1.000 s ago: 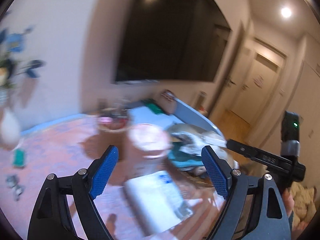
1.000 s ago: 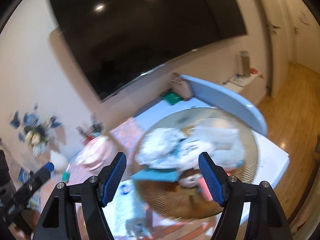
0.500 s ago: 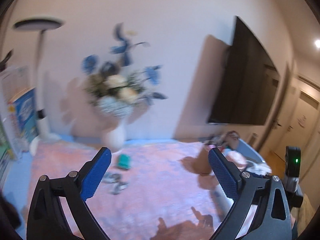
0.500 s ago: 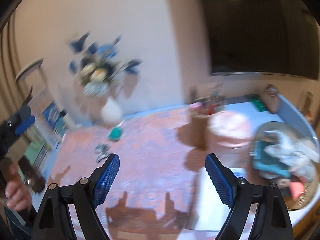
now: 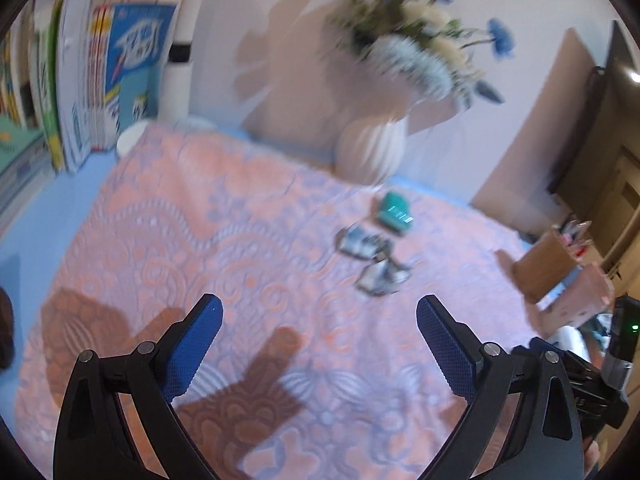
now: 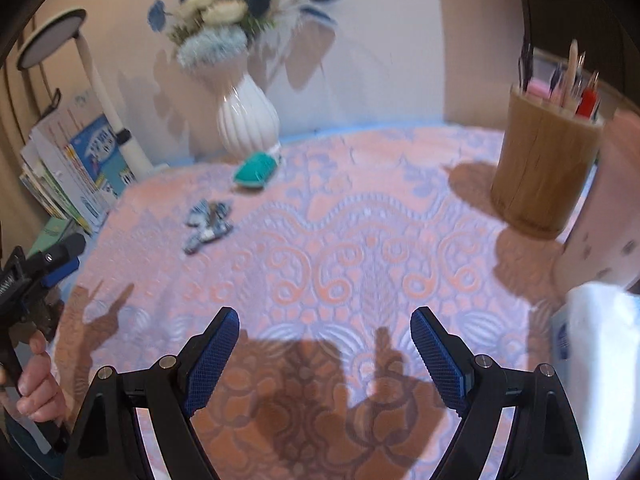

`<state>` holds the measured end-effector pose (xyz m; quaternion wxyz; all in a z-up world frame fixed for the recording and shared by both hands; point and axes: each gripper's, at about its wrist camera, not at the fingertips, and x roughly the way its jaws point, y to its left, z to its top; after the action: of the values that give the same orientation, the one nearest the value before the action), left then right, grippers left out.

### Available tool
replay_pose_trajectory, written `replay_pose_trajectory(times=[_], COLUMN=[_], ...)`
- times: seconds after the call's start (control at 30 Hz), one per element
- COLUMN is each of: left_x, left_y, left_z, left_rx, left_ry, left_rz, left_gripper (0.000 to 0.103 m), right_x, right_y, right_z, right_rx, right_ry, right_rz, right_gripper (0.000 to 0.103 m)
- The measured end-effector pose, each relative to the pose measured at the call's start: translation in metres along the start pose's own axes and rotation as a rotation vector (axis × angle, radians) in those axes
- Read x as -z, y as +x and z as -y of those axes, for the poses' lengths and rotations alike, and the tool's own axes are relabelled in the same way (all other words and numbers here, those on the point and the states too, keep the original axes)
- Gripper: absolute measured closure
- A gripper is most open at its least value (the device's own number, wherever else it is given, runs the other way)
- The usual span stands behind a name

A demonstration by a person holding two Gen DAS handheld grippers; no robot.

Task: Organize books
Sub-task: 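Move both open tools back over the striped bag and teal pouch, then grasp the striped mask bag with the left tool while the right tool grasps the teal pouch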

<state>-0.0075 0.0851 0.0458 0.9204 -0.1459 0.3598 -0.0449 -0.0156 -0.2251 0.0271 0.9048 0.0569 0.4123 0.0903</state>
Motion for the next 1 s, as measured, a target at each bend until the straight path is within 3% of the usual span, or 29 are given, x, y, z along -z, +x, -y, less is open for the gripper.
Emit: replay_pose_trajectory(times=[0.17, 0.27, 0.37, 0.77, 0.9, 1.0], left_x=[0.009, 0.013, 0.015, 0.014, 0.012, -0.002], left_y=[0.025, 0.025, 0.025, 0.026, 0.021, 0.007], left_z=[0.001, 0.005, 0.009, 0.009, 0.016, 0.024], left_rx=[-0.123, -0.189, -0.205, -0.200, -0.193, -0.135], left_ry=[0.021, 0.048, 0.078, 0.084, 0.109, 0.097], left_rz=[-0.037, -0.018, -0.008, -0.025, -0.046, -0.075], left_gripper=[0.006, 0.006, 0.006, 0.006, 0.006, 0.006], right_x=[0.007, 0.007, 0.007, 0.008, 0.006, -0.004], right_y=[0.025, 0.028, 0.032, 0.035, 0.034, 0.023], right_z=[0.006, 0.007, 0.004, -0.002, -0.002, -0.004], right_rx=[0.029, 0.048, 0.067, 0.085, 0.059, -0.005], right_ry=[0.016, 0.014, -0.001, -0.034, -0.031, -0.002], right_rz=[-0.045, -0.048, -0.058, -0.078, -0.108, -0.141], right_gripper=[0.016, 0.016, 0.016, 0.015, 0.015, 0.015])
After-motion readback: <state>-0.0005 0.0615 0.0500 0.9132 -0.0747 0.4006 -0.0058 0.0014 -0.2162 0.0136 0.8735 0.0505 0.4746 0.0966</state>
